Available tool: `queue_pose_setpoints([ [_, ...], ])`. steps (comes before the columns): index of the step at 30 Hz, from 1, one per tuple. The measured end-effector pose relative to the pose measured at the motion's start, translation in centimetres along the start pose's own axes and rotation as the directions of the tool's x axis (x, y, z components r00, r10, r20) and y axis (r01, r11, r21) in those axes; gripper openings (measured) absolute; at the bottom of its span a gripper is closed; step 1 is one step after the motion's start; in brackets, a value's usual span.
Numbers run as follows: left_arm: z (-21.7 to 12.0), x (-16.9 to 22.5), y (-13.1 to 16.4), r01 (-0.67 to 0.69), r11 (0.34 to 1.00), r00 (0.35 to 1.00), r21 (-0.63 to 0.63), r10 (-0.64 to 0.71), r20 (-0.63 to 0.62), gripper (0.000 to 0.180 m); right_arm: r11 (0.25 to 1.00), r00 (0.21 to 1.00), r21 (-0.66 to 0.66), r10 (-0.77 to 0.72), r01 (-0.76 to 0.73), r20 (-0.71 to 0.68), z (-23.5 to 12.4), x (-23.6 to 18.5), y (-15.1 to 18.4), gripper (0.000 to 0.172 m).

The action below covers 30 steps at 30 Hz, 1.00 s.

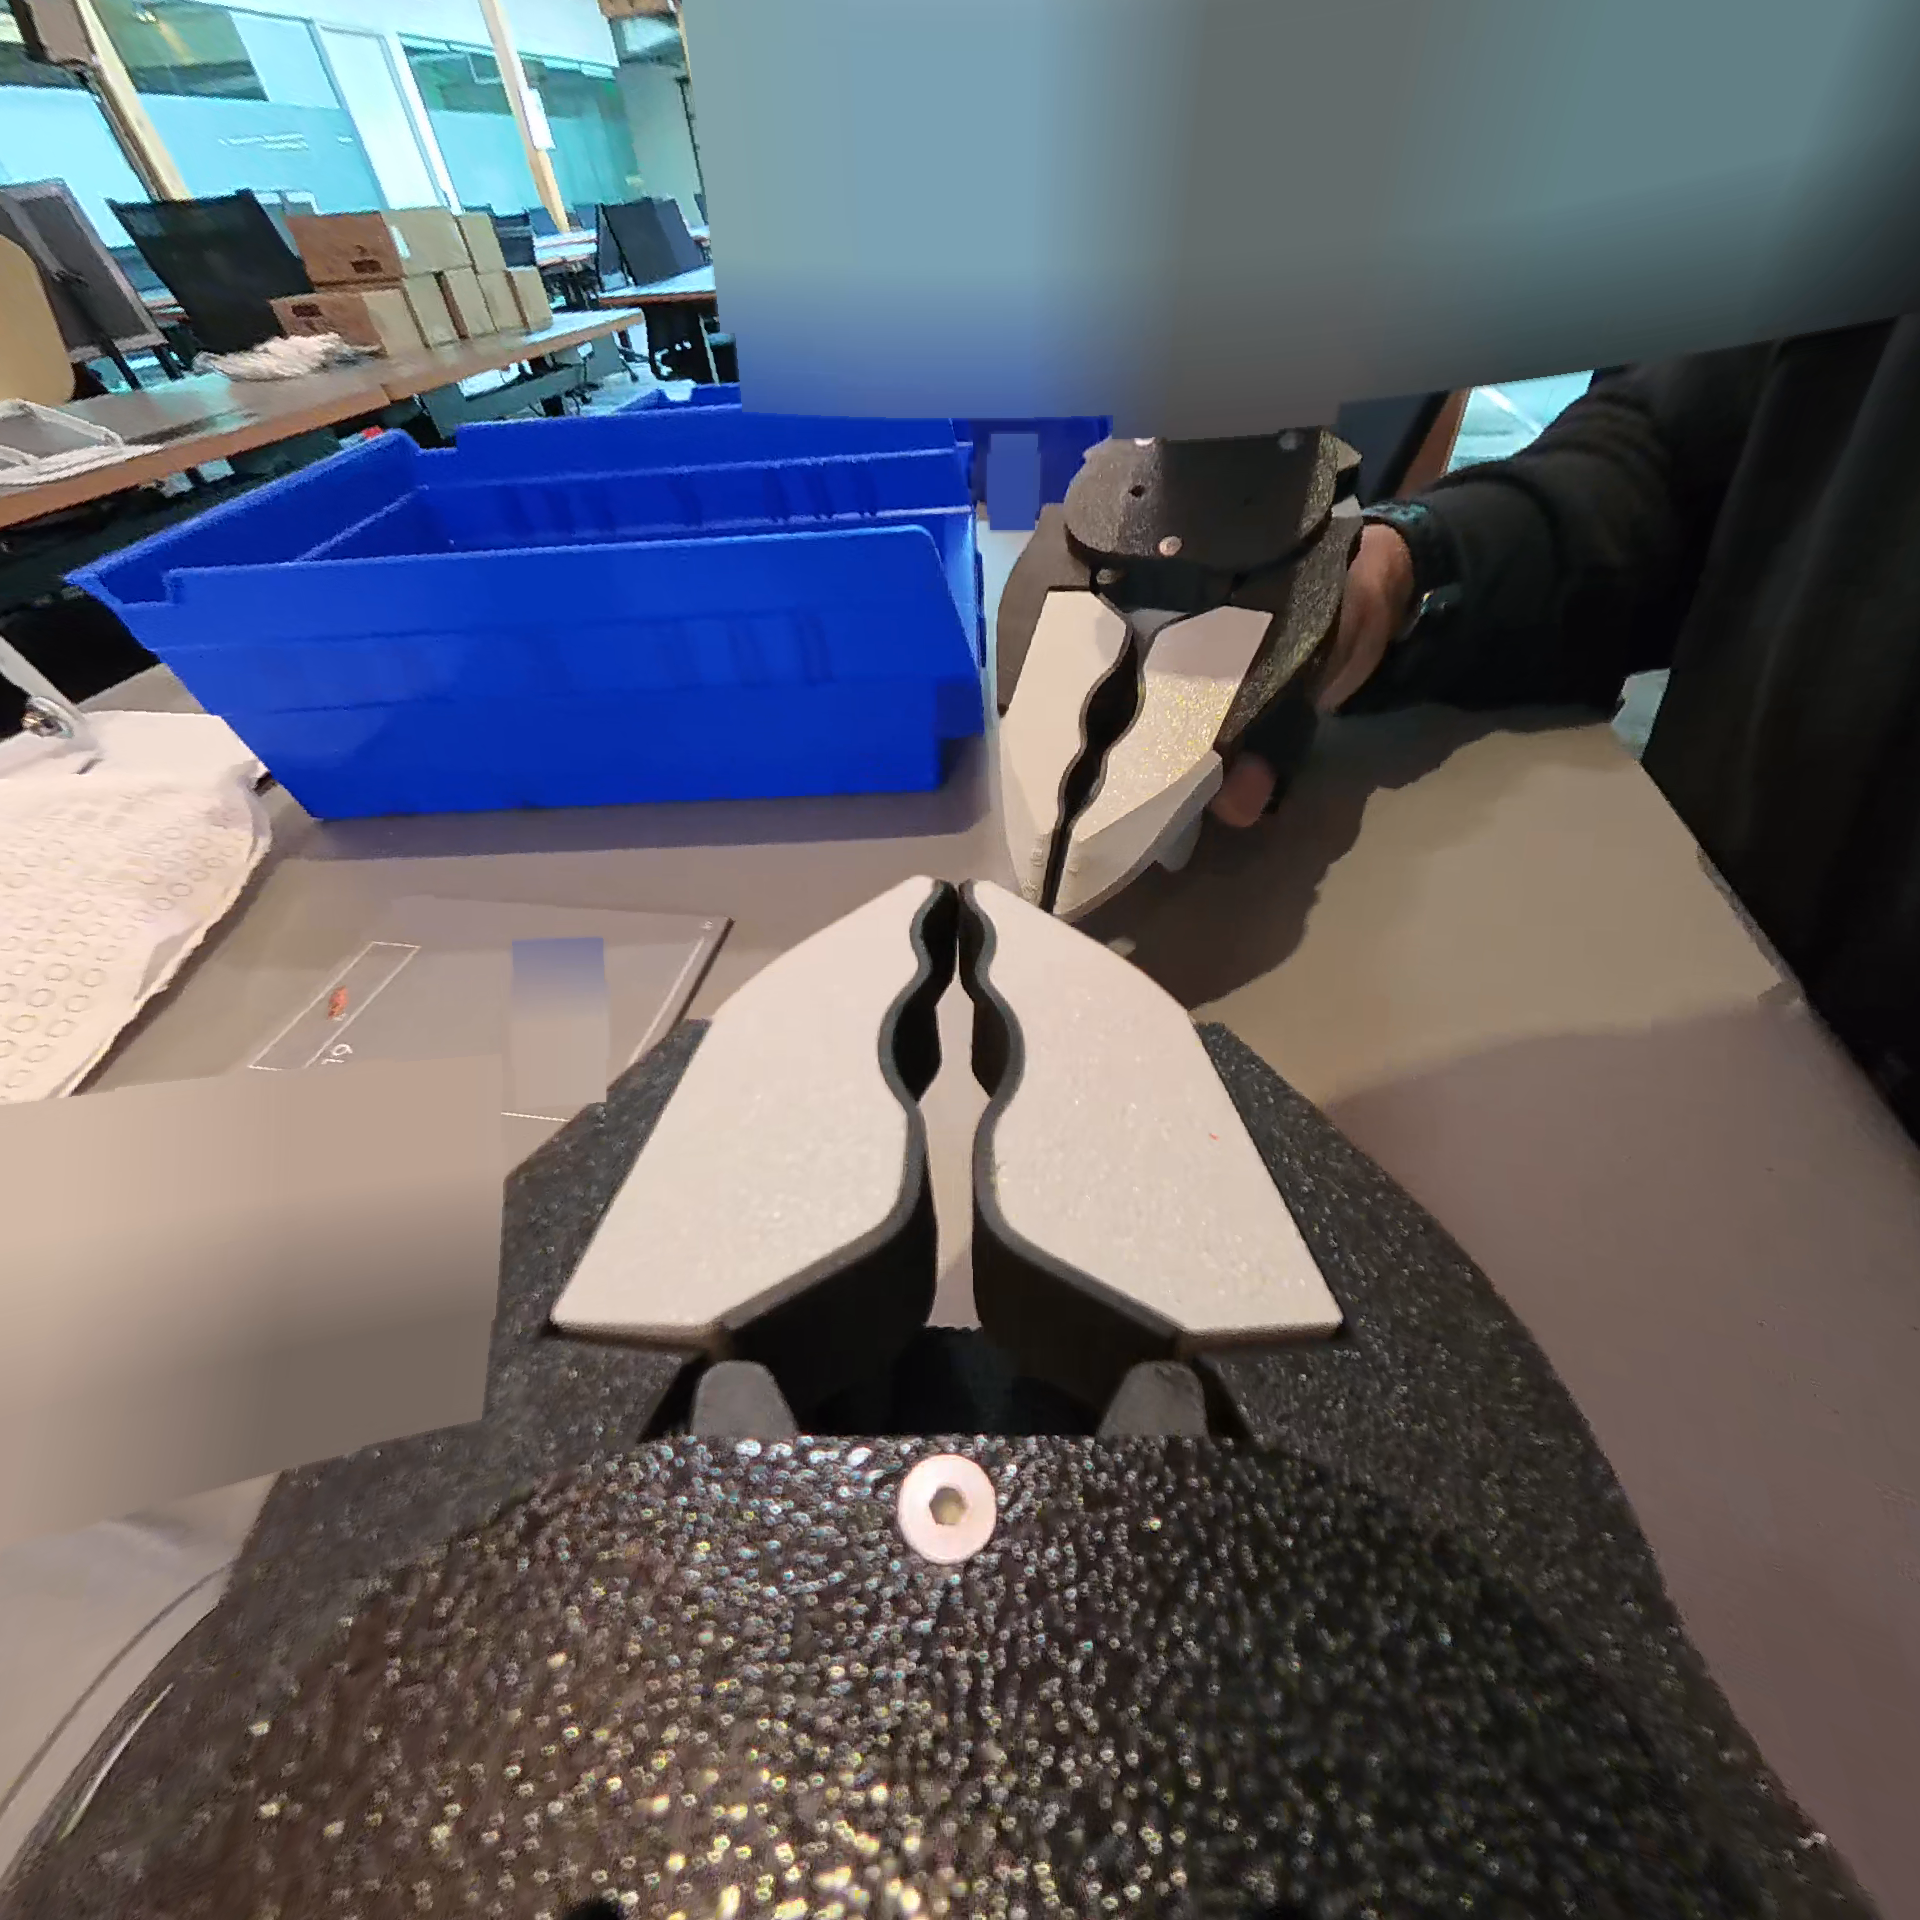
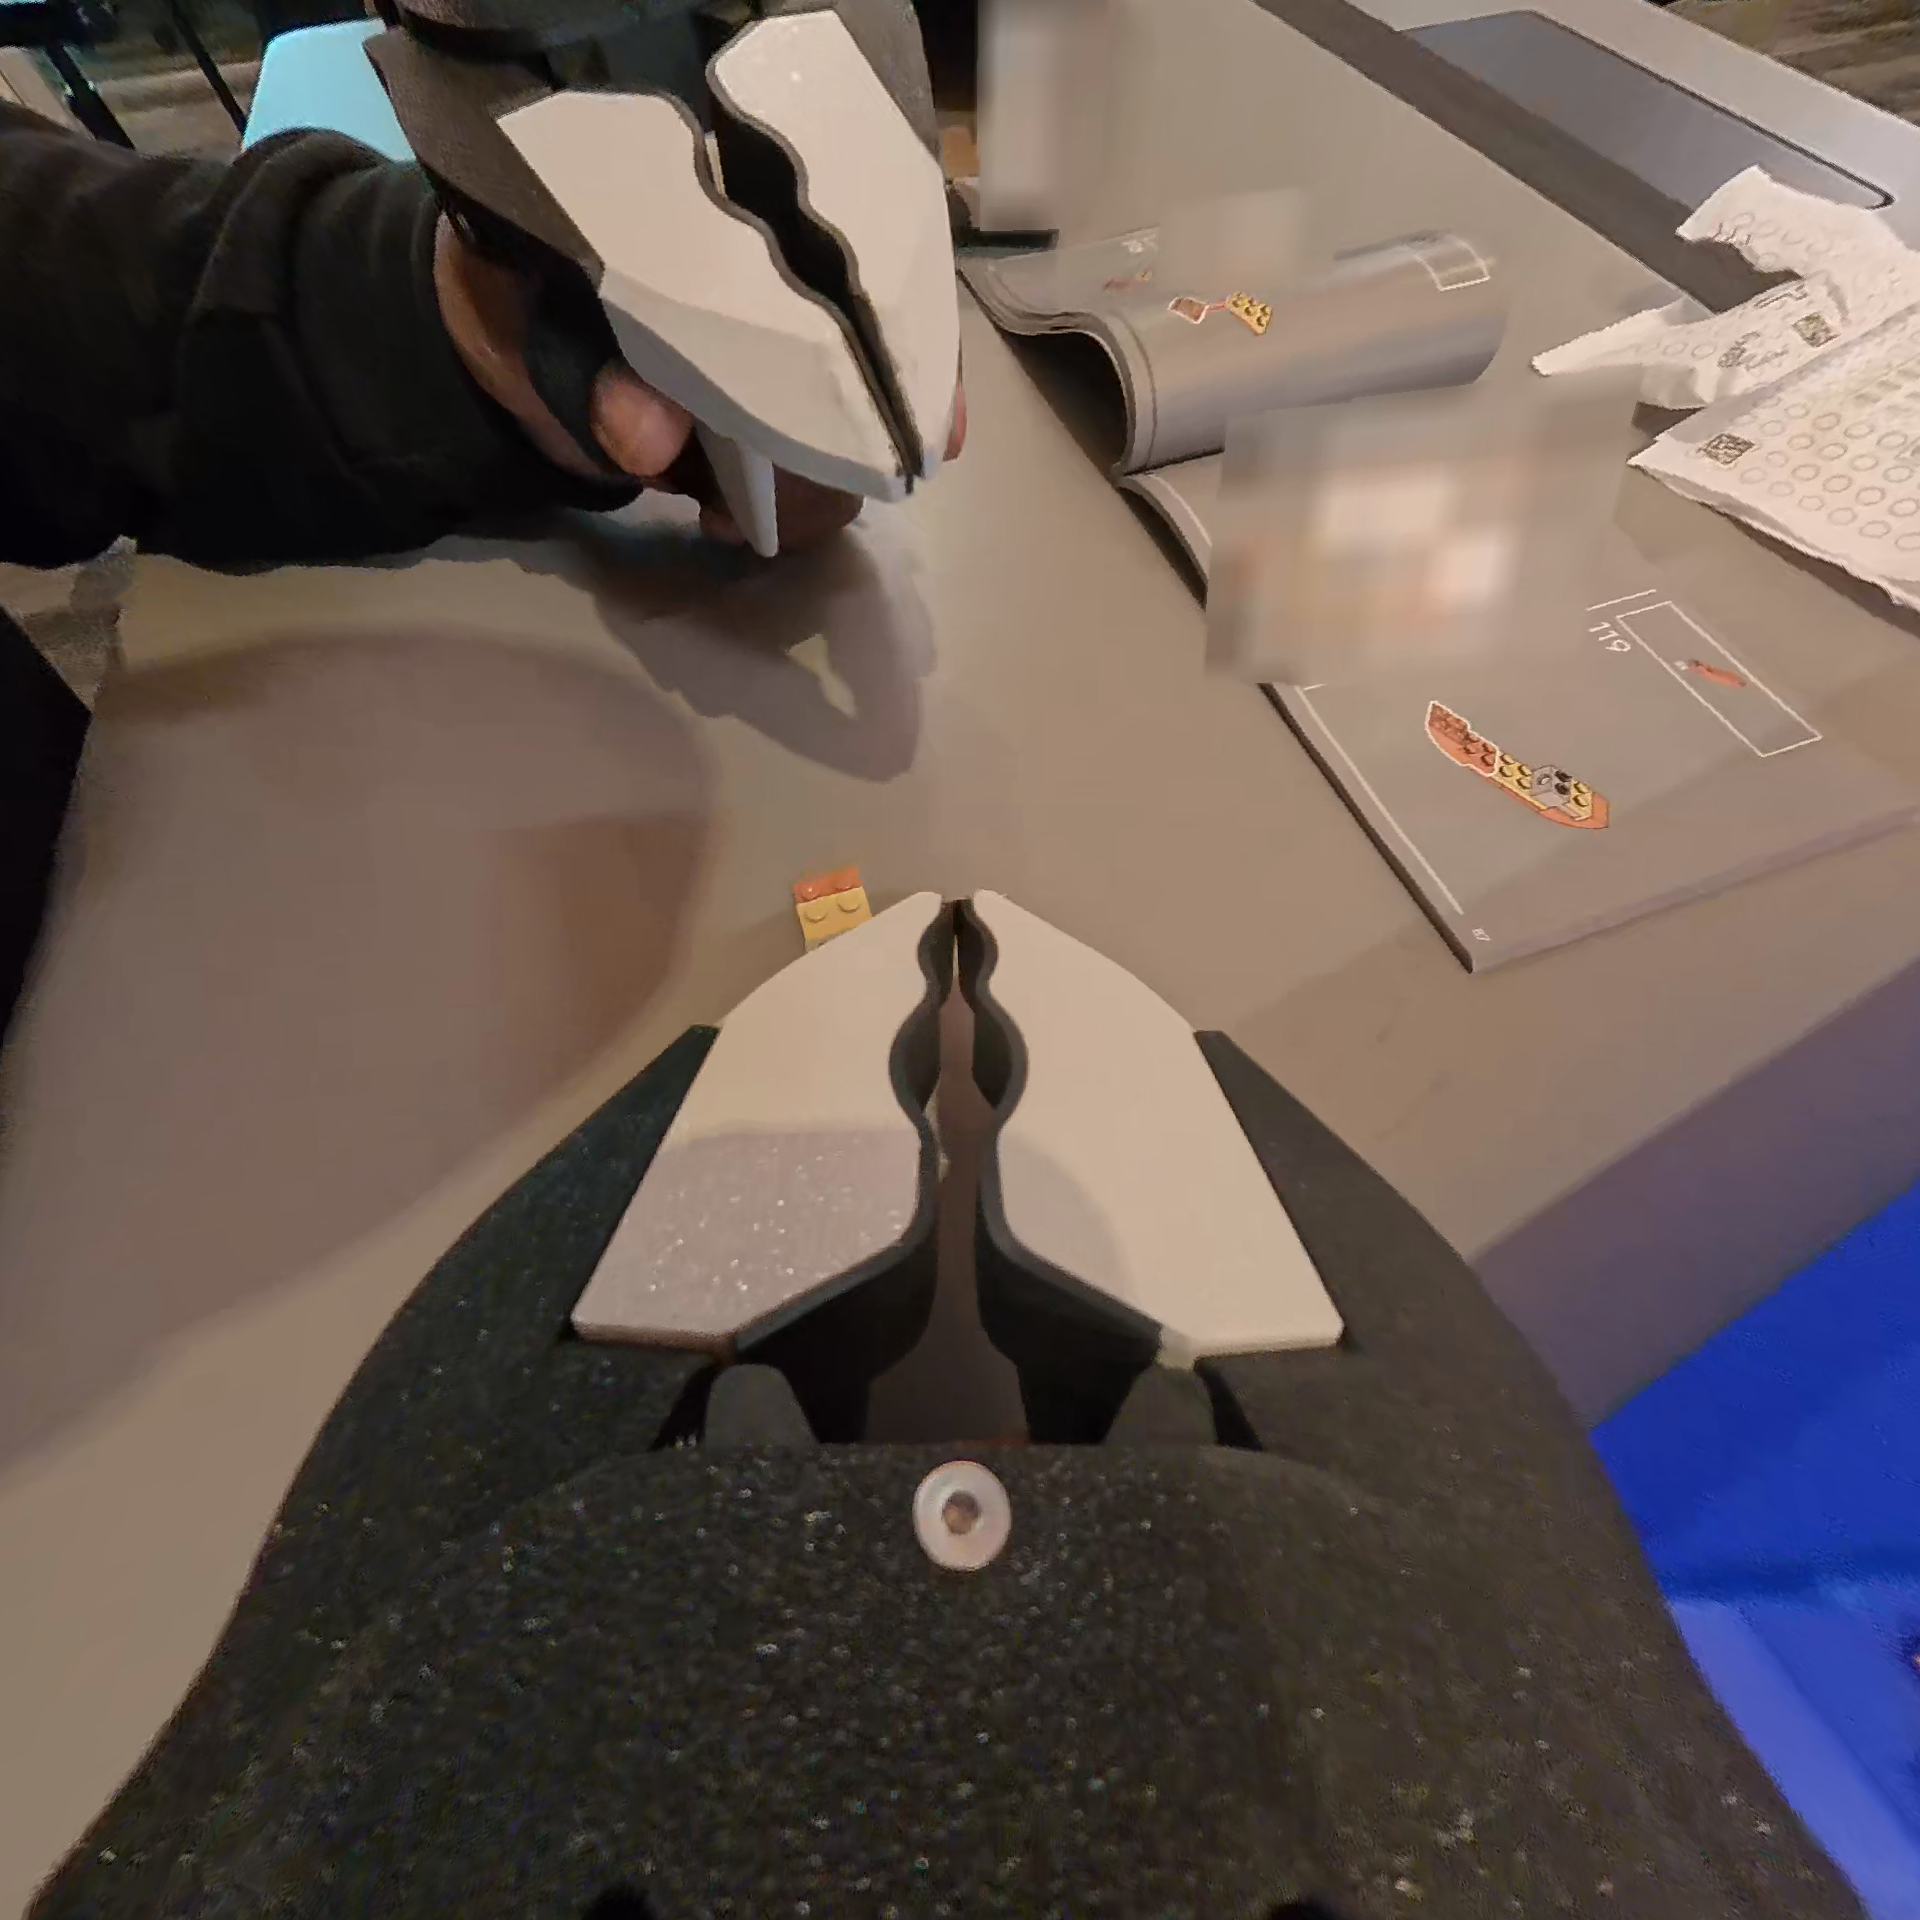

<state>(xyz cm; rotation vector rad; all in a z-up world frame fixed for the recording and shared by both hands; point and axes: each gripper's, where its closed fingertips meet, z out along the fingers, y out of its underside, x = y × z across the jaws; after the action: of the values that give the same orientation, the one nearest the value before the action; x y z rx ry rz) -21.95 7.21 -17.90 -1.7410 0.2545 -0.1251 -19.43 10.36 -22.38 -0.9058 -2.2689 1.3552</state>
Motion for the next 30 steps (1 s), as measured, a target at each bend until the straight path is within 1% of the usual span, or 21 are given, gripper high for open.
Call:
queue_pose_setpoints([
  [6, -0.4, -0.4, -0.4, 0.038, 0.999, 0.999, 0.034, -0.039, 0.001, 0.0, 0.999, 1.0, 0.023, 0.023, -0.023, -0.005, -0.3, 0.3, -0.2, 0.0],
  [14, -0.4, -0.9, -0.2, 0.079, 0.997, 0.997, 0.028, -0.079, 0.002, 0.0, 0.997, 0.999, 0.062, 0.039, -0.039, -0.004, -0.7, 0.4, -0.6, 0.0],
  [19, -0.3, -1.2, -0.2, 0.071, 0.997, 0.997, 0.023, -0.072, 0.034, 0.0, 0.996, 0.999, 0.078, 0.048, -0.047, -0.006, -0.9, 0.5, -0.7, 0.0],
  [24, -0.2, -1.3, 0.1, 0.047, 0.999, 0.997, 0.003, -0.047, 0.064, 0.0, 0.997, 0.999, 0.071, 0.024, -0.022, -0.021, -0.9, 0.3, -0.7, 0.0],
  [30, -0.1, -1.3, 0.2, 0.039, 0.999, 0.996, -0.007, -0.038, 0.077, 0.0, 0.997, 0.999, 0.065, 0.032, -0.03, -0.019, -0.8, 0.4, -0.6, 0.0],
])
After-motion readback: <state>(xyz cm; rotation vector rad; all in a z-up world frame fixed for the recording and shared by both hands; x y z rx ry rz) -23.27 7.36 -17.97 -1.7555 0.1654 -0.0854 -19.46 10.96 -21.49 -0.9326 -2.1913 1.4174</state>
